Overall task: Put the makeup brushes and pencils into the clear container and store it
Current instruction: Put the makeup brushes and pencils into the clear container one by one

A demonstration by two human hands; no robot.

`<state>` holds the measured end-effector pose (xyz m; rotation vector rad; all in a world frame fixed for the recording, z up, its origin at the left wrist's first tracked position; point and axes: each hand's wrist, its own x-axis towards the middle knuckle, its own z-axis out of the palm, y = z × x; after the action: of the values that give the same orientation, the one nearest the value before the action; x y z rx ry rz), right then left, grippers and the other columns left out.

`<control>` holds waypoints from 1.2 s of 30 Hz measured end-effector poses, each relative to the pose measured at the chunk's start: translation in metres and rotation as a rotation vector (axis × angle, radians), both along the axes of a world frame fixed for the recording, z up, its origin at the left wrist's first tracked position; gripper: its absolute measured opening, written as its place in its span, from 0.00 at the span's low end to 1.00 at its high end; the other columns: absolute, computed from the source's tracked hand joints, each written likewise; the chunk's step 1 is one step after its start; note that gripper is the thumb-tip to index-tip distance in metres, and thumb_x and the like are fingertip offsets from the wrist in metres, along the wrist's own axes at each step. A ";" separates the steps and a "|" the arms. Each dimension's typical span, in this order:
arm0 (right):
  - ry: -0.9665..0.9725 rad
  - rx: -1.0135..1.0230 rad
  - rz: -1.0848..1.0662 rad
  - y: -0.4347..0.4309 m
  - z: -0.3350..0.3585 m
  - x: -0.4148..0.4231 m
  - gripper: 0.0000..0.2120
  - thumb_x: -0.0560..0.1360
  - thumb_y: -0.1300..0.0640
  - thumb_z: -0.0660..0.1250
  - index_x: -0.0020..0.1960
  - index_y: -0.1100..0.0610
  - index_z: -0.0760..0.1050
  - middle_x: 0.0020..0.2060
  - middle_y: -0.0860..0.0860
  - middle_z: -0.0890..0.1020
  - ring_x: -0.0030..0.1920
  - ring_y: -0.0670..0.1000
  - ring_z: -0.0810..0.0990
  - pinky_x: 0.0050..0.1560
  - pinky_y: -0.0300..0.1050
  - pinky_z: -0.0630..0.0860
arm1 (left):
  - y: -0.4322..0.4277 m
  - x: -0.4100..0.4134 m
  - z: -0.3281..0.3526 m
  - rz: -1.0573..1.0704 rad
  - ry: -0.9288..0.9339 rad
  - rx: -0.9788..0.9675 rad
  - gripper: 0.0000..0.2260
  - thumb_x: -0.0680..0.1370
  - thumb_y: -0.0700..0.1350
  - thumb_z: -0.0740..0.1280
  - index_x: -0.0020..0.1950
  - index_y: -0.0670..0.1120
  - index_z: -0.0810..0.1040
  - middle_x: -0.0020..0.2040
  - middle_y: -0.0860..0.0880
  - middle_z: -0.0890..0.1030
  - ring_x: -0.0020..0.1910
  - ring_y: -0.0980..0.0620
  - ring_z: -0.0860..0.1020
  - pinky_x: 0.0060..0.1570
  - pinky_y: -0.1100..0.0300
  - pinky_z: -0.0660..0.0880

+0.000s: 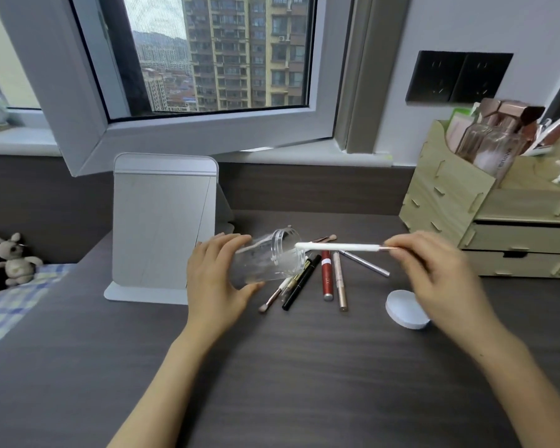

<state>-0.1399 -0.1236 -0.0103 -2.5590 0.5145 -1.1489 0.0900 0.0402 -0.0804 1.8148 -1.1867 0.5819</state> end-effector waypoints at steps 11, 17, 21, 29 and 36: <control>0.115 0.050 0.164 0.041 -0.021 0.072 0.05 0.69 0.57 0.71 0.37 0.58 0.80 0.29 0.44 0.76 0.36 0.42 0.72 0.37 0.34 0.65 | 0.003 0.000 -0.005 0.037 0.051 0.019 0.30 0.60 0.49 0.74 0.61 0.57 0.71 0.59 0.46 0.75 0.57 0.47 0.70 0.56 0.49 0.66; 0.207 -0.042 0.201 0.045 -0.026 0.073 0.07 0.71 0.61 0.65 0.43 0.59 0.81 0.36 0.53 0.82 0.41 0.55 0.77 0.45 0.48 0.73 | 0.000 -0.003 -0.006 -0.020 0.017 0.108 0.32 0.59 0.50 0.74 0.61 0.59 0.70 0.57 0.53 0.76 0.56 0.53 0.70 0.54 0.55 0.61; 0.181 0.031 0.091 0.045 -0.022 0.079 0.04 0.67 0.55 0.73 0.35 0.55 0.81 0.27 0.44 0.74 0.36 0.47 0.70 0.39 0.42 0.66 | -0.001 -0.003 -0.008 -0.070 0.034 0.095 0.31 0.59 0.51 0.75 0.61 0.57 0.71 0.57 0.58 0.73 0.56 0.54 0.70 0.55 0.55 0.63; 0.045 0.182 -0.169 -0.042 -0.024 0.090 0.08 0.76 0.59 0.65 0.47 0.57 0.83 0.42 0.56 0.82 0.45 0.56 0.78 0.45 0.46 0.70 | 0.003 0.002 -0.002 -0.084 0.244 -0.033 0.35 0.60 0.41 0.80 0.62 0.59 0.71 0.55 0.59 0.73 0.50 0.61 0.71 0.50 0.75 0.63; 0.714 -0.109 -0.247 -0.122 -0.070 0.141 0.18 0.79 0.54 0.58 0.69 0.52 0.68 0.62 0.55 0.74 0.60 0.59 0.69 0.58 0.51 0.69 | 0.001 0.005 -0.006 -0.052 0.229 -0.016 0.35 0.59 0.39 0.80 0.61 0.58 0.70 0.55 0.56 0.74 0.50 0.66 0.71 0.49 0.77 0.63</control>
<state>0.0010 -0.2455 -0.0800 -3.0266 0.9621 -0.2792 0.0949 0.0412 -0.0868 1.7790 -1.0670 0.3420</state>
